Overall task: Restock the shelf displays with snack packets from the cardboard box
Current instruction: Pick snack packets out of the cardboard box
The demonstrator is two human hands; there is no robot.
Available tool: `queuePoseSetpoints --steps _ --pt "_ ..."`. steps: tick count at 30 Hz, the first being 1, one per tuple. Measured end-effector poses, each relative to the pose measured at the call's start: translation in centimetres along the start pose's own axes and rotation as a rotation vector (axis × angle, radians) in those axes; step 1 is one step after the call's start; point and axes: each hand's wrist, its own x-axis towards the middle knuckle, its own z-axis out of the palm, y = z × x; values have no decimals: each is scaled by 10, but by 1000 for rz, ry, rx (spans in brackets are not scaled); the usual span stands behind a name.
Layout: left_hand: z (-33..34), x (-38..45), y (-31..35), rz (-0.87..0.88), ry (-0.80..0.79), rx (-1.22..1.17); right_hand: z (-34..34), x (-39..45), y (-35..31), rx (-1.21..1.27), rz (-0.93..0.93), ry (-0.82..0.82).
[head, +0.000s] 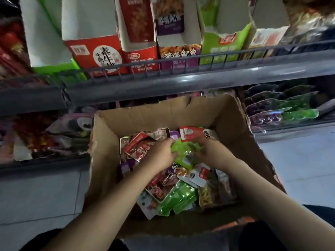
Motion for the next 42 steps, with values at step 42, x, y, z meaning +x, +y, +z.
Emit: queuePoseSetpoints --steps 42 --pt "-91 -143 74 359 374 -839 -66 -113 -95 1516 -258 -39"
